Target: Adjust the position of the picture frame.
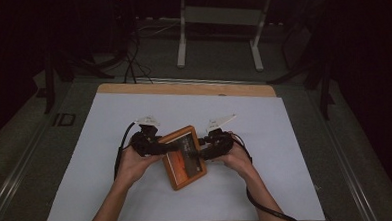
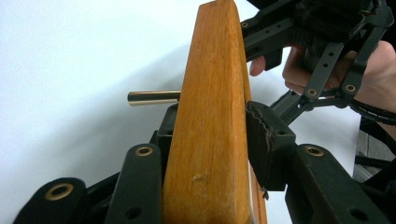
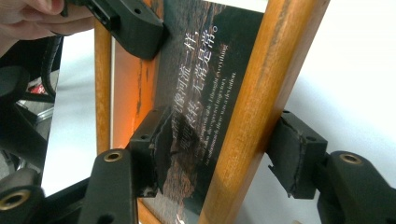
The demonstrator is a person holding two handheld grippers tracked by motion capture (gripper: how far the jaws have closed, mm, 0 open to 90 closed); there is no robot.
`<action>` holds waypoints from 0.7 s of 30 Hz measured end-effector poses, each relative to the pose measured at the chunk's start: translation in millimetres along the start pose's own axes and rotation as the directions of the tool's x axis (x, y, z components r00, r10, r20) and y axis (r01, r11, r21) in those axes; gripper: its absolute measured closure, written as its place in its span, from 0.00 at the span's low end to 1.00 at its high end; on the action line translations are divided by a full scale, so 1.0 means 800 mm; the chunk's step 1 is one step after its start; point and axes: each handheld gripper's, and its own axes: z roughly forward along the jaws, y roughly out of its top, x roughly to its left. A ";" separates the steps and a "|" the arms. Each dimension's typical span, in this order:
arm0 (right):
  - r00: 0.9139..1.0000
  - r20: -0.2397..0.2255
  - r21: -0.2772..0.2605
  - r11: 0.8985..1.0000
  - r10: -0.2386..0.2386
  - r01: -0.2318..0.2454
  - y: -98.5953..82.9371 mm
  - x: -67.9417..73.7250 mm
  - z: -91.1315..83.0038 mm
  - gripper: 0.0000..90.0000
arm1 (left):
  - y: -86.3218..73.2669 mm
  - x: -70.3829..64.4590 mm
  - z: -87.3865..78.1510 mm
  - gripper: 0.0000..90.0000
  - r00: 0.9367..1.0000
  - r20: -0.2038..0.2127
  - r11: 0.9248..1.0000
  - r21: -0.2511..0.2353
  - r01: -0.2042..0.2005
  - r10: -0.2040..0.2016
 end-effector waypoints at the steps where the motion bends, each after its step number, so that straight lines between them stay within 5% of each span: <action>1: 1.000 0.001 -0.002 1.000 0.002 -0.002 -0.001 0.000 -0.001 0.48 | 0.000 0.000 0.000 0.67 1.000 0.000 1.000 0.000 0.000 0.000; 5: 1.000 0.010 -0.005 1.000 0.001 -0.001 -0.003 -0.001 -0.004 0.50 | 0.005 -0.001 0.003 0.66 1.000 -0.010 1.000 0.004 -0.006 0.006; 6: 1.000 0.019 -0.008 1.000 0.004 -0.004 -0.005 -0.002 -0.008 0.50 | 0.008 -0.001 0.000 0.66 0.999 -0.038 0.999 -0.042 -0.011 0.010; 11: 1.000 0.023 -0.016 1.000 0.013 -0.013 -0.009 -0.004 -0.013 0.52 | 0.018 -0.003 0.003 0.67 0.999 -0.030 0.999 -0.030 -0.040 0.039; 14: 1.000 0.007 -0.039 0.999 0.019 -0.019 -0.012 -0.007 -0.022 0.54 | 0.026 -0.005 0.005 0.71 0.997 0.034 0.996 -0.046 -0.072 0.074; 21: 0.999 0.009 -0.106 0.994 0.031 -0.030 -0.006 -0.010 -0.037 0.49 | 0.039 -0.012 0.011 0.76 0.985 0.084 0.988 -0.054 -0.146 0.150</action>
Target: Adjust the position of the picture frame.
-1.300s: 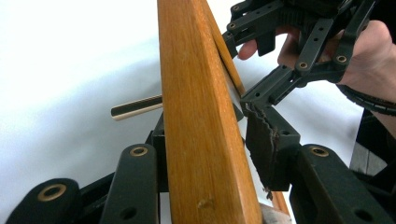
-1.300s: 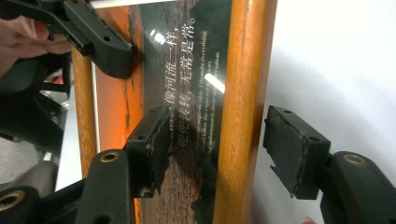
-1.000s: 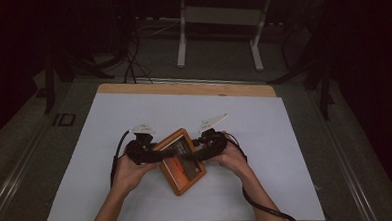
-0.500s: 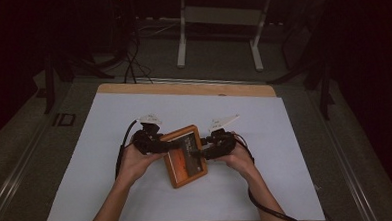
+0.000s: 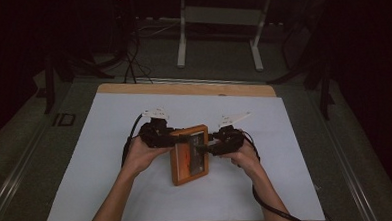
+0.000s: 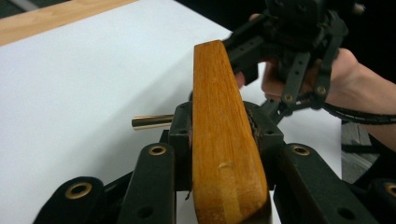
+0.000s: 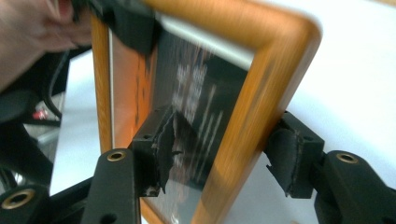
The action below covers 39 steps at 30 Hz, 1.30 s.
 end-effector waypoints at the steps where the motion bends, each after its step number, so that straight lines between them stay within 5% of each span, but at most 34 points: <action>1: 1.000 -0.008 -0.018 1.000 0.006 -0.006 0.001 -0.002 -0.002 0.48 | 0.003 0.000 0.002 0.76 1.000 0.011 1.000 0.003 -0.024 0.024; 8: 0.999 -0.041 -0.065 0.997 0.034 -0.036 0.002 -0.008 -0.005 0.48 | 0.008 0.005 0.006 0.76 0.998 0.033 0.999 0.007 -0.052 0.052; 15: 1.000 0.012 -0.078 0.997 -0.010 0.011 -0.002 -0.002 -0.014 0.62 | 0.009 0.009 0.011 0.67 0.999 -0.007 0.999 0.014 -0.049 0.049; 23: 0.999 -0.037 -0.108 0.994 -0.015 0.011 -0.005 -0.002 -0.020 0.74 | 0.002 0.015 0.008 0.54 0.999 -0.022 0.999 0.011 -0.035 0.036; 36: 0.999 -0.037 -0.104 0.994 -0.033 0.029 -0.006 0.002 -0.022 0.74 | -0.030 0.016 -0.013 0.55 0.999 -0.053 1.000 -0.023 -0.013 0.011; 39: 0.999 -0.033 -0.107 0.994 -0.029 0.025 -0.007 0.003 -0.022 0.74 | -0.042 0.015 -0.018 0.63 0.998 -0.062 1.000 -0.023 0.003 -0.005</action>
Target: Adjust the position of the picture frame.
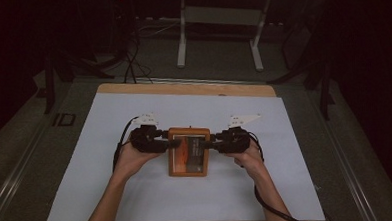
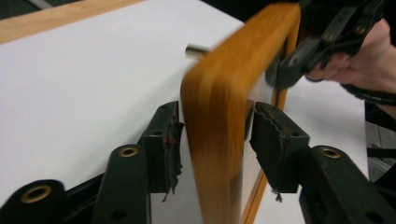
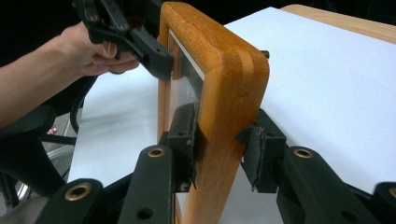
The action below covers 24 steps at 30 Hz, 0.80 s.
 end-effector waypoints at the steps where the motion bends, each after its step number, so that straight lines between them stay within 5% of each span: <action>1: 1.000 0.004 -0.002 1.000 0.004 -0.004 0.000 0.000 0.000 0.74 | -0.004 0.000 0.000 0.63 1.000 0.003 1.000 0.005 0.001 -0.001; 13: 0.993 0.018 -0.020 0.993 0.118 -0.118 -0.003 -0.013 -0.004 0.74 | -0.003 0.009 0.017 0.67 0.995 0.021 0.995 -0.020 0.100 -0.099; 20: 0.978 0.020 -0.050 0.977 0.209 -0.208 -0.009 -0.030 -0.006 0.72 | -0.002 0.017 0.031 0.67 0.988 0.025 0.988 -0.022 0.154 -0.153; 24: 0.972 0.060 -0.038 0.973 0.229 -0.227 -0.006 -0.032 -0.002 0.69 | -0.003 0.021 0.036 0.65 0.985 0.011 0.984 -0.025 0.175 -0.174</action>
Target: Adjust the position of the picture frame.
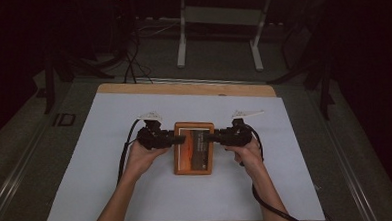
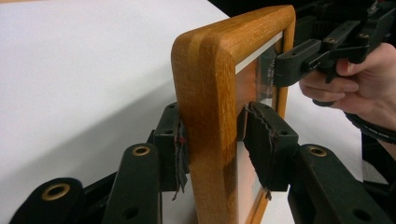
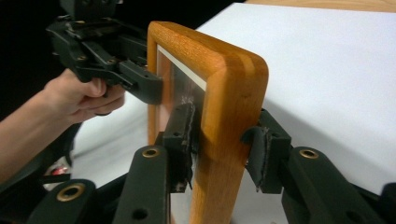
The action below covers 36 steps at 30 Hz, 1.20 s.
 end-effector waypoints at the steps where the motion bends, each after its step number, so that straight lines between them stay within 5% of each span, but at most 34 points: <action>1: 1.000 0.000 0.000 1.000 0.000 0.000 0.000 0.000 0.000 0.69 | 0.000 0.000 0.000 0.64 1.000 0.000 1.000 0.000 0.000 0.000; 3: 0.999 0.054 0.017 1.000 -0.003 0.002 0.002 0.002 0.004 0.66 | 0.000 0.000 0.004 0.62 1.000 -0.027 1.000 0.005 -0.005 0.005; 11: 0.988 0.155 0.043 0.999 0.025 -0.032 0.004 -0.003 0.015 0.60 | -0.002 0.009 0.015 0.59 0.995 -0.092 0.999 0.025 0.045 -0.042; 19: 0.980 0.176 0.055 0.993 0.095 -0.106 0.002 -0.020 0.027 0.57 | -0.005 0.027 0.025 0.59 0.990 -0.077 0.992 0.033 0.121 -0.118; 21: 0.976 0.181 0.061 0.989 0.124 -0.137 -0.001 -0.026 0.032 0.55 | -0.008 0.038 0.032 0.58 0.984 -0.059 0.985 0.036 0.171 -0.168; 28: 0.963 0.179 0.068 0.974 0.203 -0.218 -0.016 -0.046 0.044 0.52 | -0.022 0.052 0.047 0.54 0.971 -0.053 0.970 0.057 0.236 -0.233; 31: 0.957 0.195 0.089 0.968 0.215 -0.236 -0.021 -0.051 0.046 0.51 | -0.026 0.055 0.050 0.54 0.969 -0.084 0.968 0.077 0.240 -0.233; 36: 0.956 0.180 0.085 0.964 0.233 -0.251 -0.025 -0.056 0.044 0.53 | -0.026 0.056 0.049 0.54 0.970 -0.079 0.968 0.078 0.237 -0.231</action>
